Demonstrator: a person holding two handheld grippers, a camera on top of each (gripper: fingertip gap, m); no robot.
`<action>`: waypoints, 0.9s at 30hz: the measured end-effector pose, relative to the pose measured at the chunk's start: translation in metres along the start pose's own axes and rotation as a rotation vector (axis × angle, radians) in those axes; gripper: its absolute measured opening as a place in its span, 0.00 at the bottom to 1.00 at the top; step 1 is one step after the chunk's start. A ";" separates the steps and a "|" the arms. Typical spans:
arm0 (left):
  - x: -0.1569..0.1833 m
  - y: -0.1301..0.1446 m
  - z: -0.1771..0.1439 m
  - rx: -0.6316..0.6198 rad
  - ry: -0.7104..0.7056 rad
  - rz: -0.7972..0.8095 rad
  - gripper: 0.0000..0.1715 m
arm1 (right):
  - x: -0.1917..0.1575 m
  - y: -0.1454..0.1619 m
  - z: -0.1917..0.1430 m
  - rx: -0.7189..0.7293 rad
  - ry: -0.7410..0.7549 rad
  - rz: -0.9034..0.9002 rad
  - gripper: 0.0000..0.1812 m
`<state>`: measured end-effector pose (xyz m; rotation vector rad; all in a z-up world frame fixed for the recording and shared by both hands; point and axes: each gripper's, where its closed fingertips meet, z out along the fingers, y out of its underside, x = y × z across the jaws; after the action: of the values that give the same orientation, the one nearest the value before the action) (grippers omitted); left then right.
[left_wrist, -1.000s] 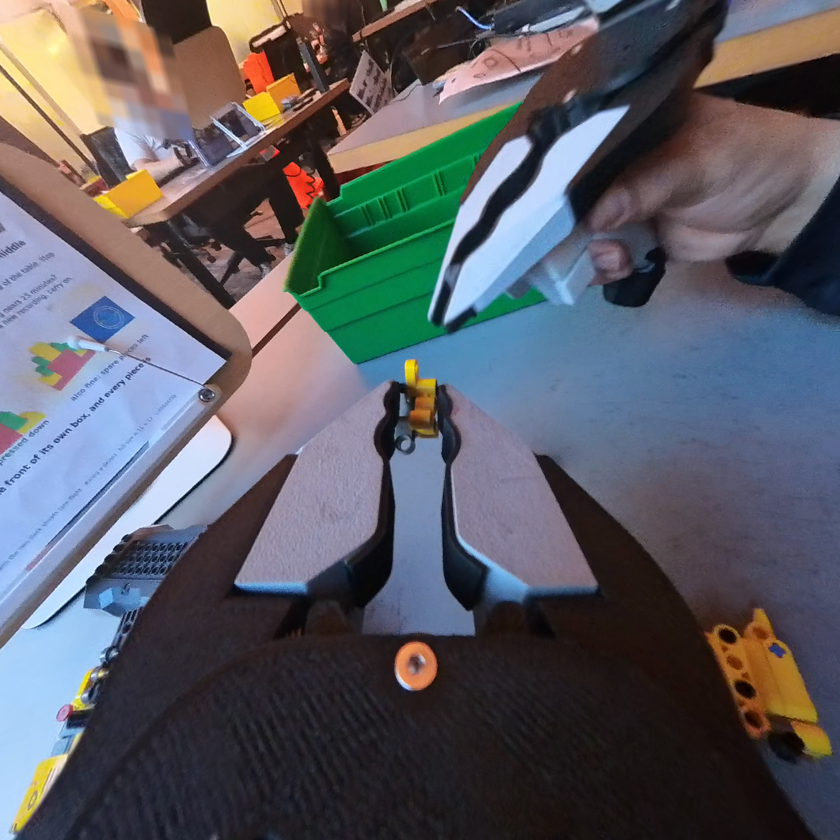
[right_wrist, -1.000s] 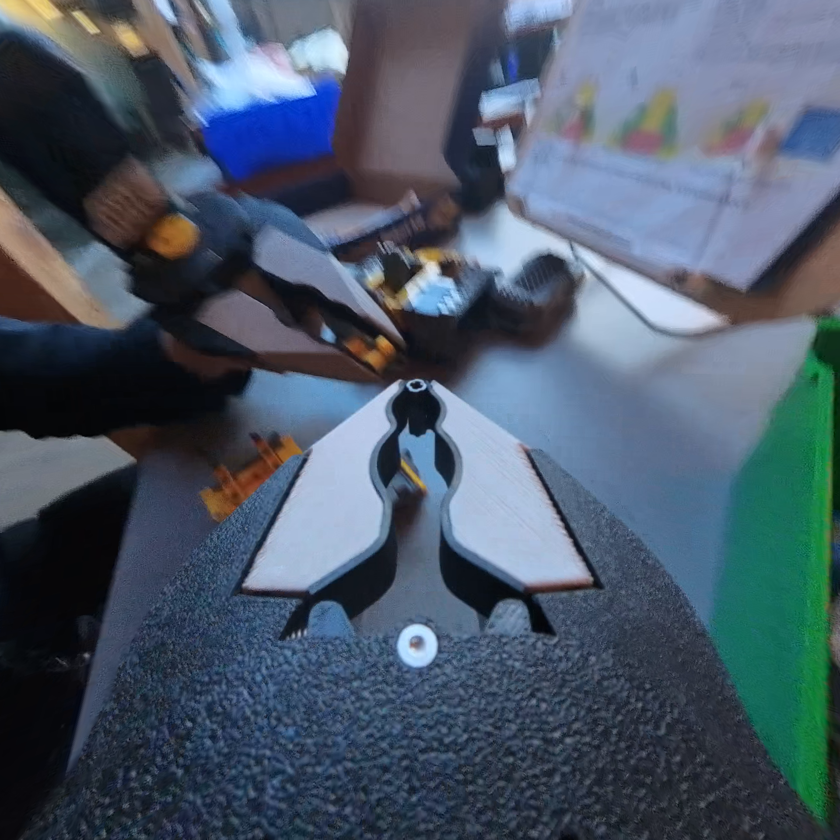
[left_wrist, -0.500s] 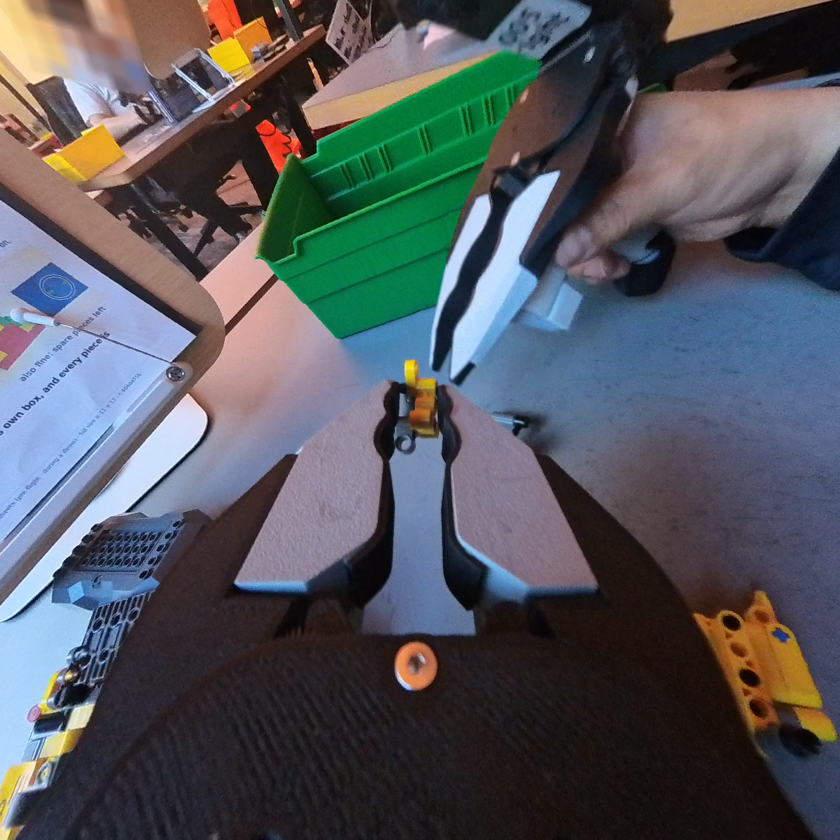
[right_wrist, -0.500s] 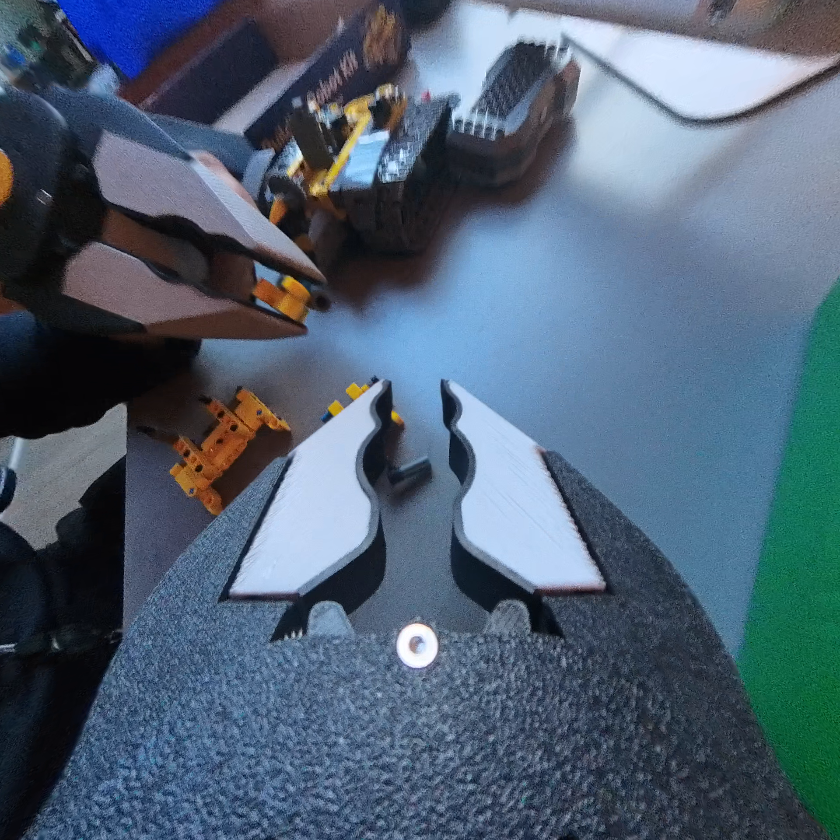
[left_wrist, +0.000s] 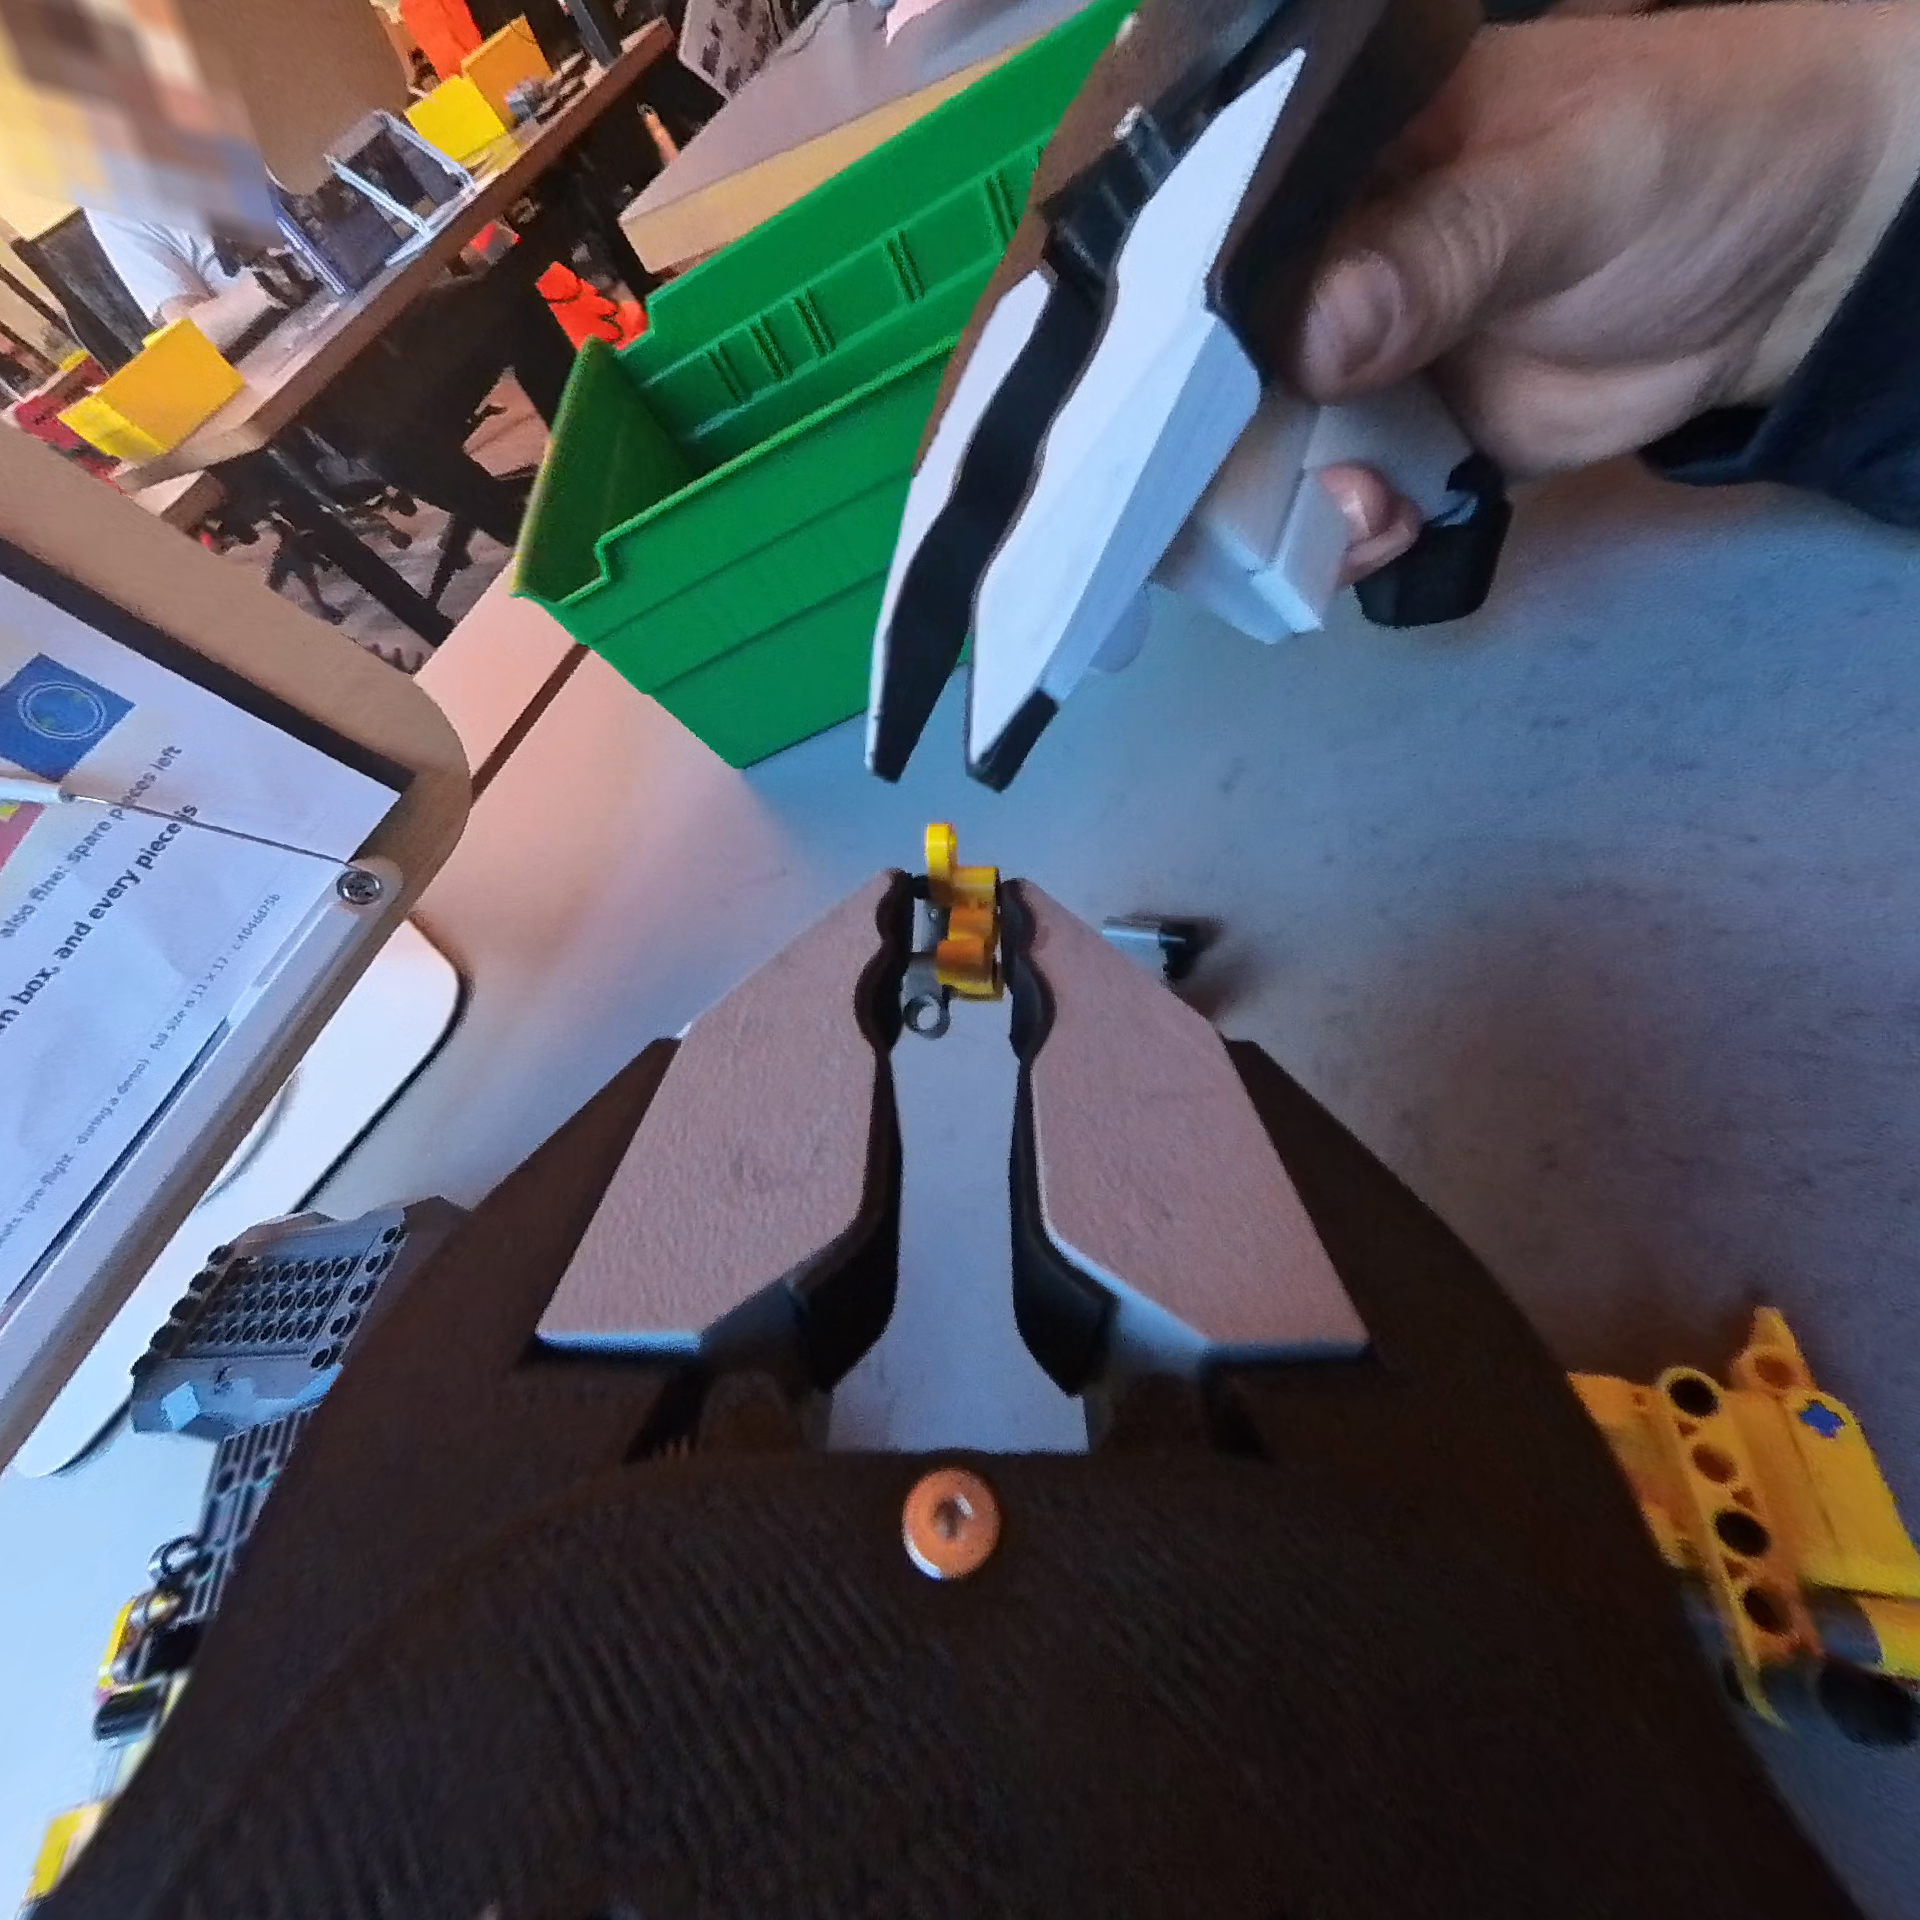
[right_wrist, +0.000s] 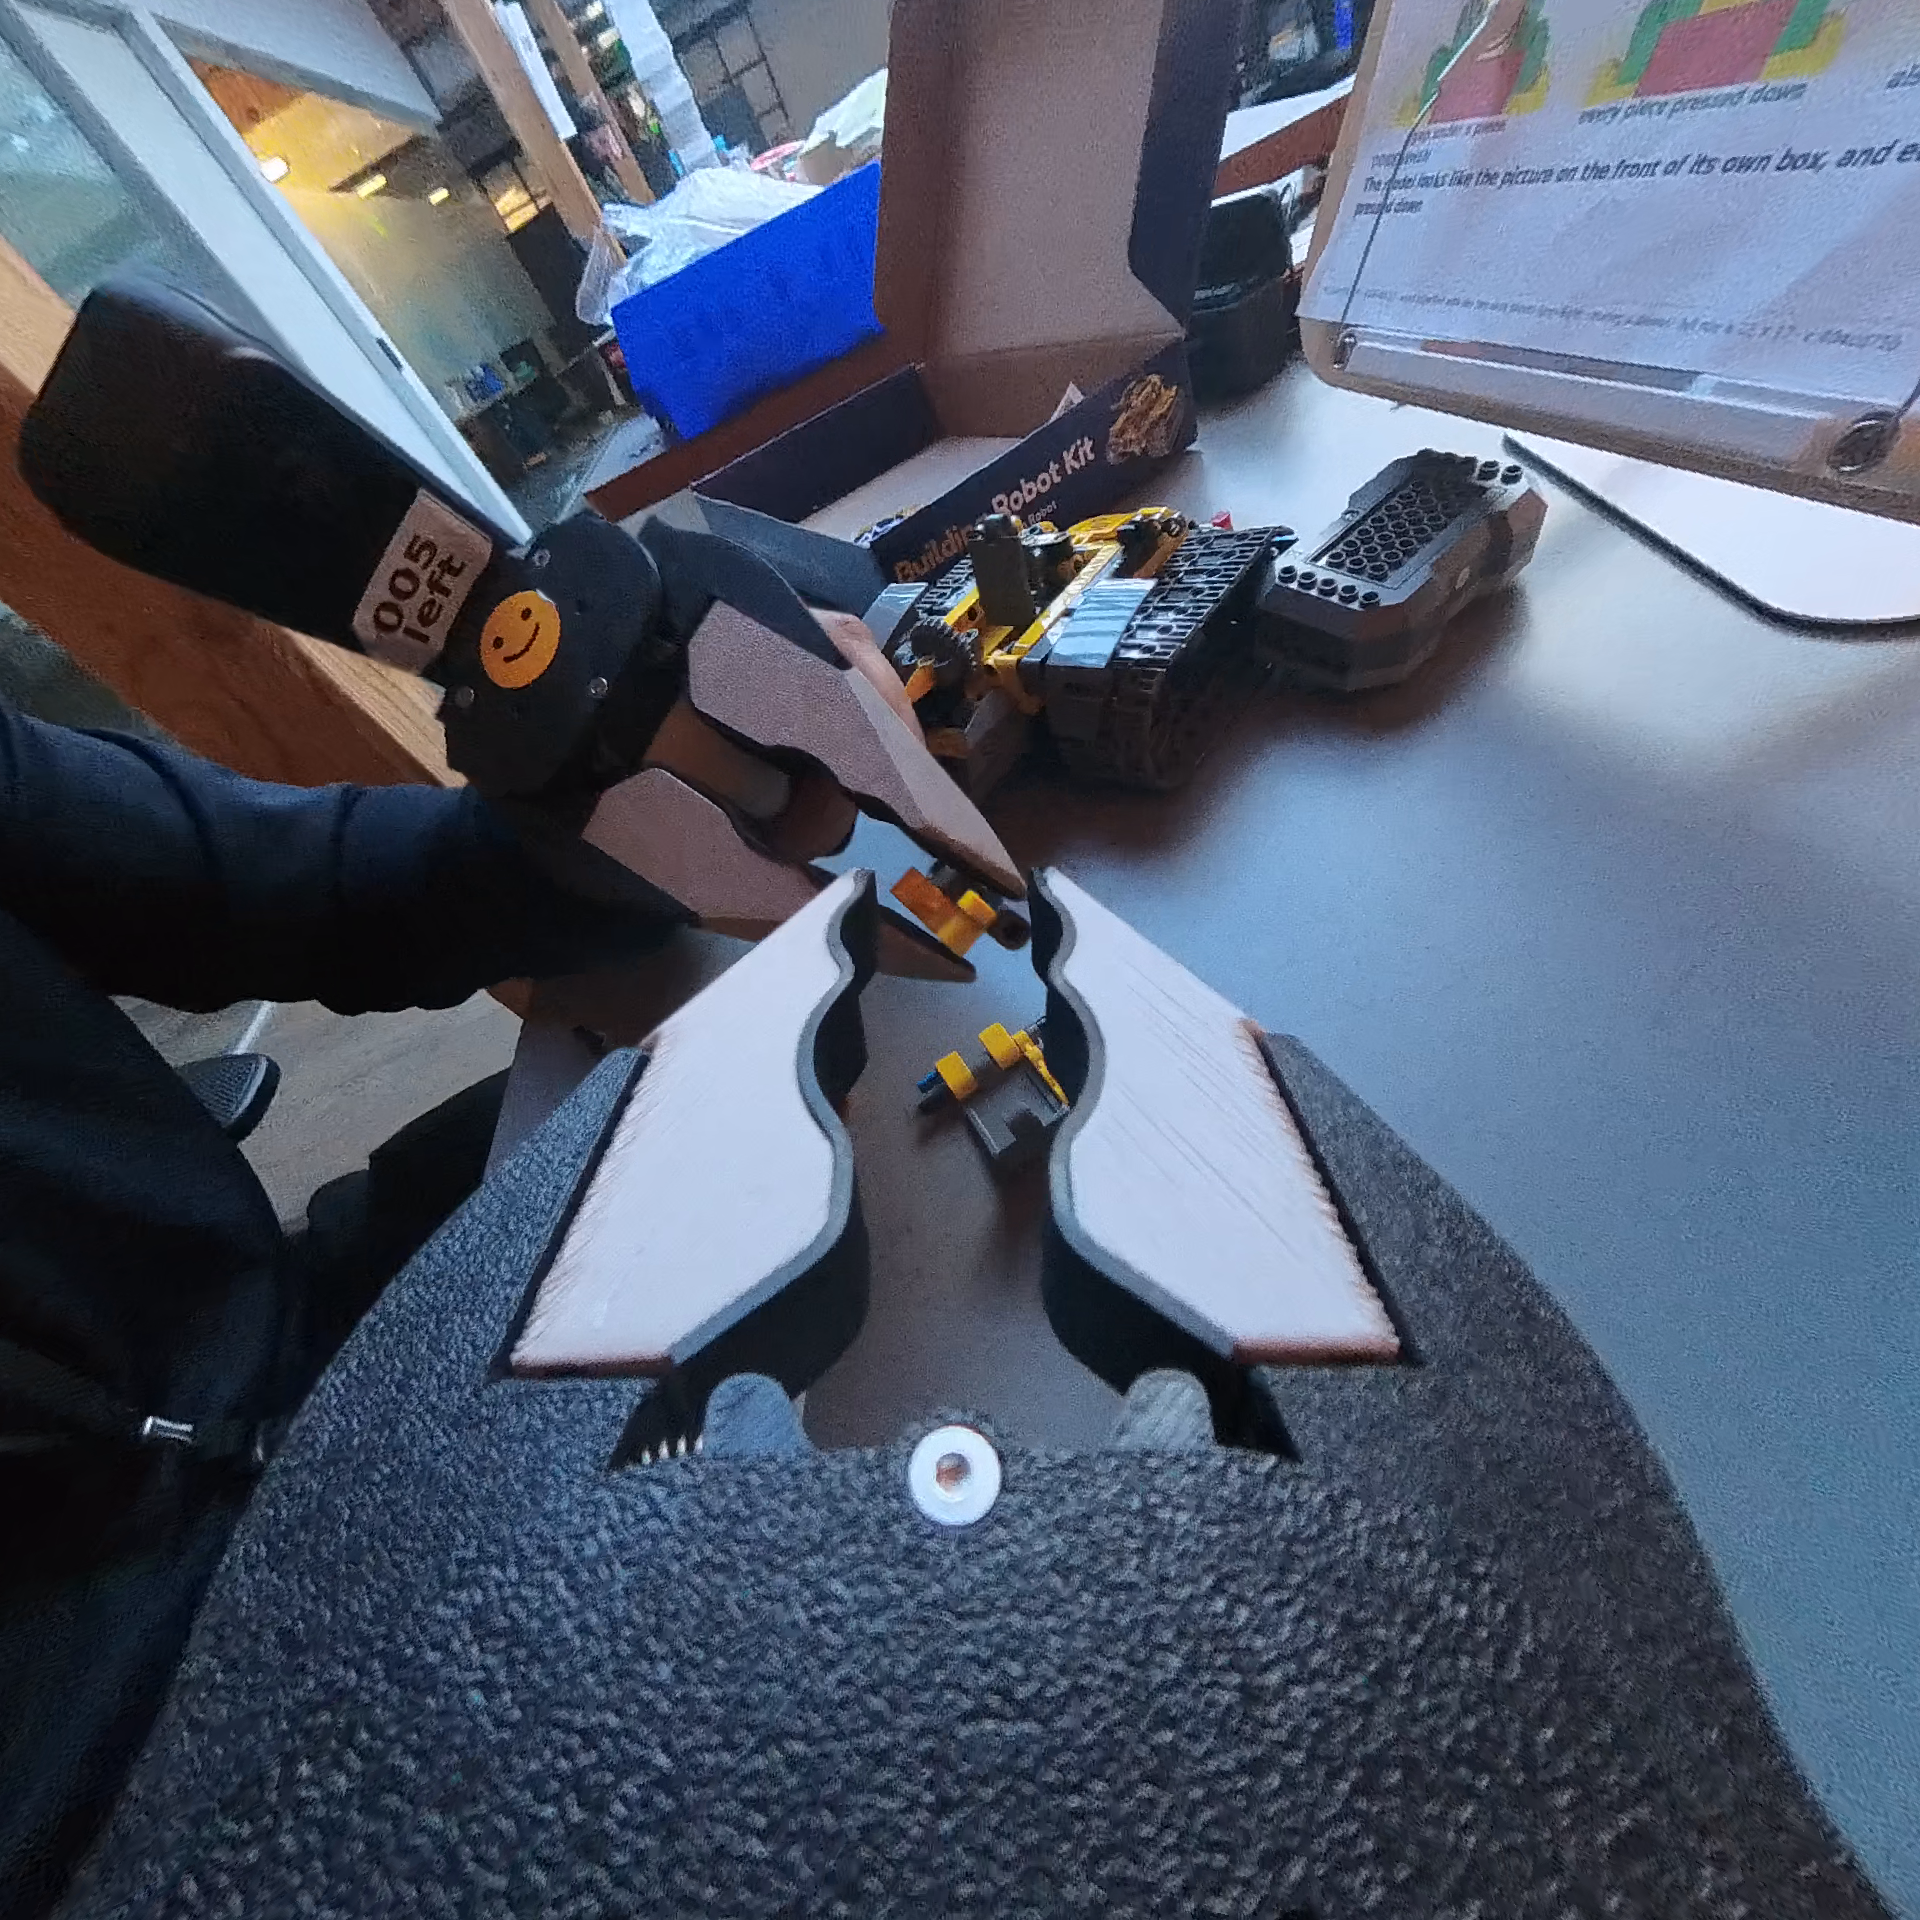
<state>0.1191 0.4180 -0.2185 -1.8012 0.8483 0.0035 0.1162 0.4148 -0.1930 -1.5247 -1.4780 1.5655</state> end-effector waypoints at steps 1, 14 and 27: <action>0.002 0.001 0.001 -0.009 0.004 0.006 0.08 | 0.000 0.002 0.001 -0.009 0.001 -0.003 0.15; -0.001 -0.008 -0.004 0.032 -0.120 0.226 0.08 | -0.002 0.009 0.010 0.001 -0.092 0.162 0.08; -0.023 -0.015 -0.011 0.129 -0.087 -0.161 0.22 | 0.010 -0.016 -0.009 0.140 0.057 -0.005 0.02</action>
<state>0.1059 0.4237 -0.1924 -1.7306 0.6259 -0.0743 0.1164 0.4320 -0.1801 -1.4717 -1.3111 1.5741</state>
